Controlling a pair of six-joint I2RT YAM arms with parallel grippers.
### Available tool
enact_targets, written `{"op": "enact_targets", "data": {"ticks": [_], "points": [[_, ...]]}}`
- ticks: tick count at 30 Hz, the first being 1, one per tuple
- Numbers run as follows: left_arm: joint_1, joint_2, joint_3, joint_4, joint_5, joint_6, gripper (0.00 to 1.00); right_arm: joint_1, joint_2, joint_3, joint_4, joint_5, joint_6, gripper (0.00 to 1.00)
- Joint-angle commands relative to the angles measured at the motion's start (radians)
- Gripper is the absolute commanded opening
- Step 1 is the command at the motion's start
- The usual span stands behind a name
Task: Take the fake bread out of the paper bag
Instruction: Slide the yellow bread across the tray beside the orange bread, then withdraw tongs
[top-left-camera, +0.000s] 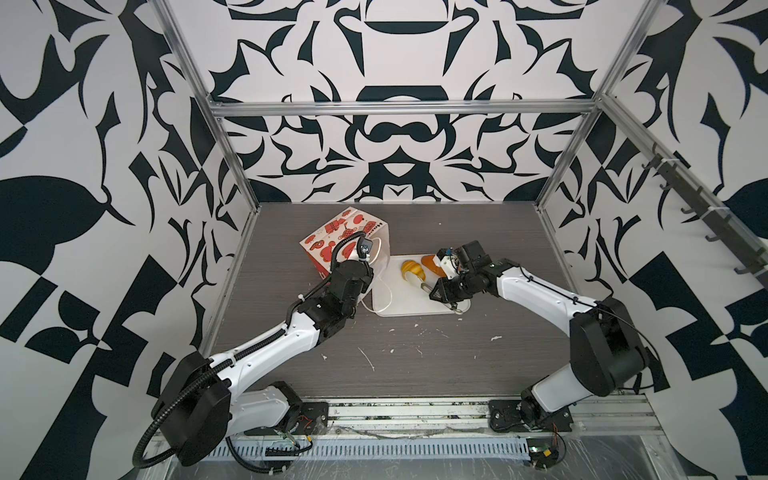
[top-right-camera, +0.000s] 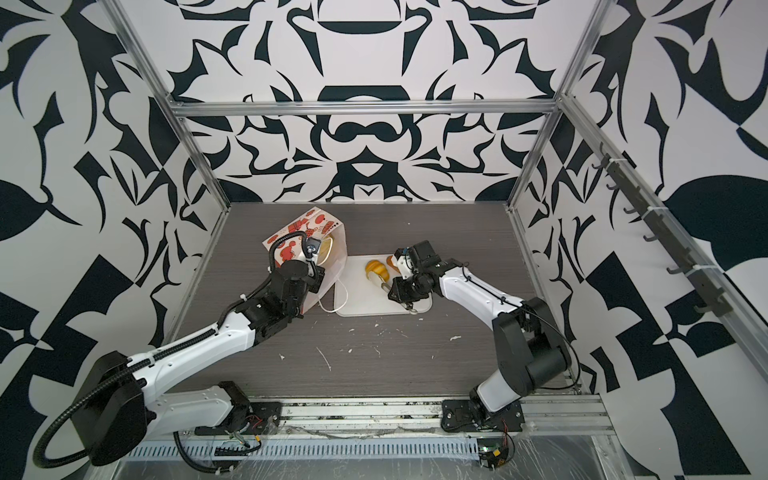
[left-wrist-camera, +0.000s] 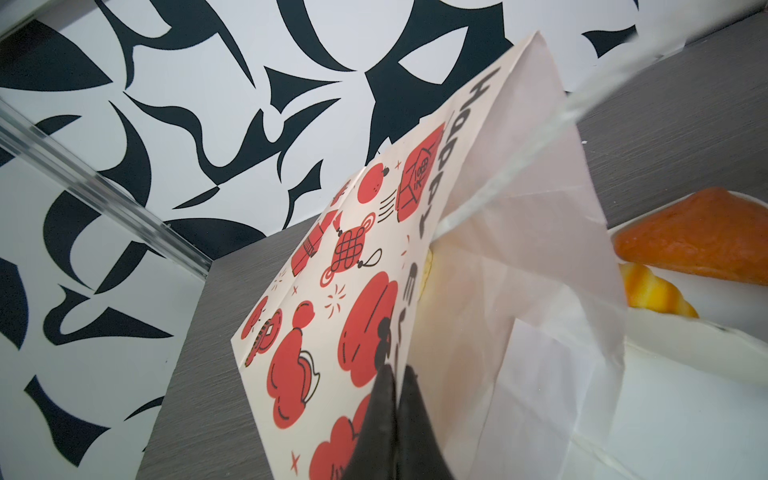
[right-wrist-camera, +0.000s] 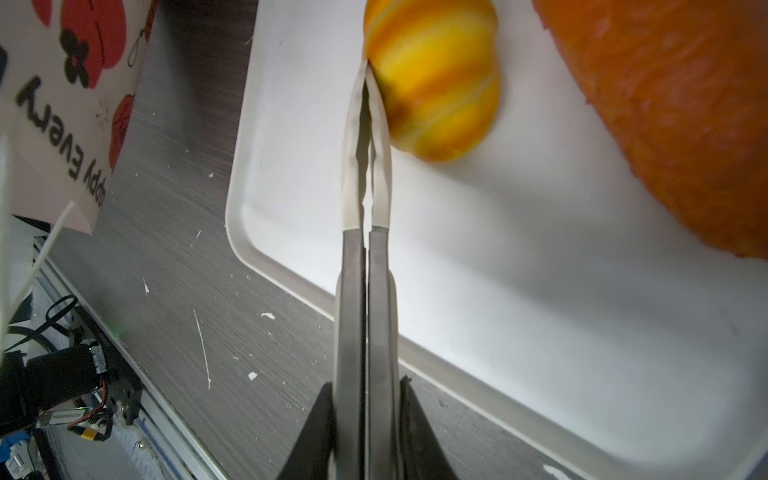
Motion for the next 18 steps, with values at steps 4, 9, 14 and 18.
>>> {"op": "enact_targets", "data": {"ticks": [4, 9, 14, 18], "points": [[0.002, -0.003, 0.001, 0.014, -0.012, -0.012, 0.00, -0.021, 0.010, 0.019, 0.078, -0.021, 0.022, 0.21], [0.002, 0.007, 0.018, 0.000, 0.006, -0.008, 0.00, -0.022, -0.085, 0.001, 0.097, -0.073, 0.053, 0.22], [0.002, 0.048, 0.045, -0.011, 0.034, -0.013, 0.00, -0.021, -0.245, -0.040, 0.034, -0.012, 0.078, 0.24], [0.002, 0.115, 0.080, -0.009, 0.064, -0.018, 0.00, -0.021, -0.339, -0.067, -0.002, -0.042, 0.122, 0.24]]}}
